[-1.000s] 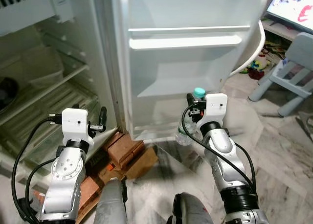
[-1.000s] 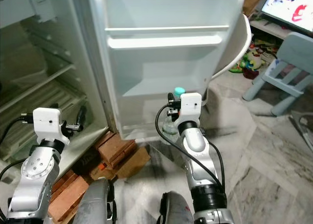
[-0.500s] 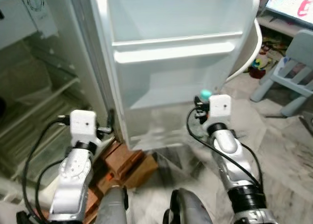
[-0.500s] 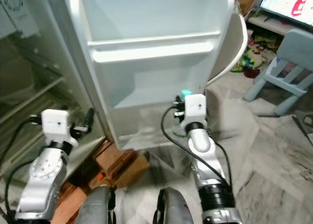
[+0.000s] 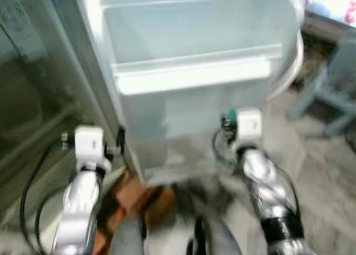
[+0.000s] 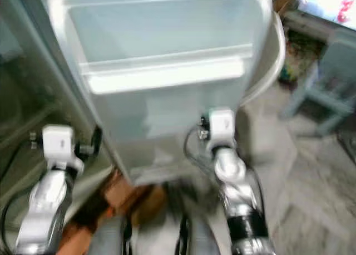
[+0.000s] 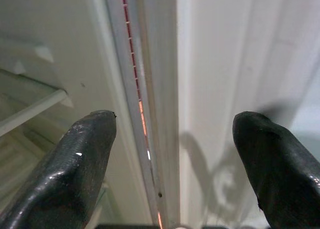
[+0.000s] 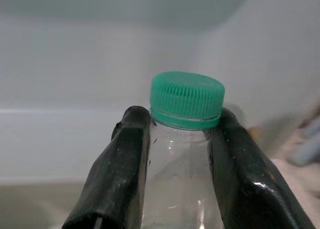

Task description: Restocking fridge

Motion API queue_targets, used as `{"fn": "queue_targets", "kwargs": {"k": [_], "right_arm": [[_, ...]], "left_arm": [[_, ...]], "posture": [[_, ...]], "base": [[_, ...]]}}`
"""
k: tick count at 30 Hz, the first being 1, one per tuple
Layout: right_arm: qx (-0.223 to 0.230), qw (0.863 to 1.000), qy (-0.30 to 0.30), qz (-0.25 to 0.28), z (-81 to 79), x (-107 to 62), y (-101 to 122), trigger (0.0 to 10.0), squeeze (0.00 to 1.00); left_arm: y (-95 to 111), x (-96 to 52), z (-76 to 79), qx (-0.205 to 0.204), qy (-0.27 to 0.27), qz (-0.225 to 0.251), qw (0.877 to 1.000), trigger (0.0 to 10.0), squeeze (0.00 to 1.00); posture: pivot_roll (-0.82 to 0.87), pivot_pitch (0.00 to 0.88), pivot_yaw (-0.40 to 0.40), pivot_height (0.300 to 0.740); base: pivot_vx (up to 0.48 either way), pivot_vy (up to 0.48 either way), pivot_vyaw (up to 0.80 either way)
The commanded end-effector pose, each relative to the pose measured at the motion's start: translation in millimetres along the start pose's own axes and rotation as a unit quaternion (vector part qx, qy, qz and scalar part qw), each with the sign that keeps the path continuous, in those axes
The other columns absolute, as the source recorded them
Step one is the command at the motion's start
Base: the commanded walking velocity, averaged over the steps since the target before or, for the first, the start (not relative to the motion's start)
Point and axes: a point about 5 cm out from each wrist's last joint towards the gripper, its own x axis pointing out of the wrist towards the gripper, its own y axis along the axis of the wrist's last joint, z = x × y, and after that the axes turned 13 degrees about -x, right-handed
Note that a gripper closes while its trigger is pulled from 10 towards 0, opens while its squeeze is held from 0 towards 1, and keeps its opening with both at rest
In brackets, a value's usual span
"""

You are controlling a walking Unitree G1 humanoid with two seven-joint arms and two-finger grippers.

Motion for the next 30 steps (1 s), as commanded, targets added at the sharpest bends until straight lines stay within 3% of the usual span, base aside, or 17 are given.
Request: {"fn": "queue_targets", "kwargs": {"k": [1, 5, 16, 22, 25, 30], "right_arm": [[0.009, 1.000, 0.015, 0.018, -10.5, 1.5, 10.1, 10.0, 0.00], [0.010, 1.000, 0.021, 0.014, -12.0, 0.9, 8.9, 10.0, 0.00], [0.015, 0.999, 0.032, 0.014, -14.2, -0.8, 6.9, 10.0, 0.00], [0.006, 0.999, 0.042, 0.016, -16.6, 0.5, 7.5, 10.0, 0.00], [-0.029, 0.997, 0.058, 0.041, -19.0, 0.6, 11.6, 10.0, 0.00], [-0.029, 0.994, 0.079, 0.075, -21.9, 6.4, 23.1, 10.0, 0.00]], "left_arm": [[5.7, 1.2, 4.1, 0.003, -0.012, 0.008, 1.000, 10.0, 0.00], [6.2, -0.2, 5.0, 0.003, -0.010, 0.008, 1.000, 10.0, 0.00], [7.6, -7.6, -0.2, 0.007, 0.019, 0.006, 1.000, 10.0, 0.00], [8.6, -8.3, -0.1, 0.007, 0.020, 0.003, 1.000, 10.0, 0.00], [10.2, -6.4, 2.7, 0.008, 0.014, 0.004, 1.000, 10.0, 0.00], [16.4, -5.1, 0.6, 0.008, 0.010, 0.006, 1.000, 10.0, 0.00]], "posture": [[0.11, 0.123, -0.070, 0.665], [0.11, 0.124, -0.071, 0.665], [0.12, 0.133, -0.065, 0.585], [0.12, 0.155, -0.061, 0.585], [0.12, 0.164, -0.058, 0.585], [0.12, 0.187, -0.033, 0.585]], "base": [[0.000, 0.000, 0.00], [0.000, 0.000, 0.00], [0.000, 0.000, 0.00], [0.000, 0.000, 0.00], [0.000, 0.000, 0.00], [0.000, 0.000, 0.00]]}}
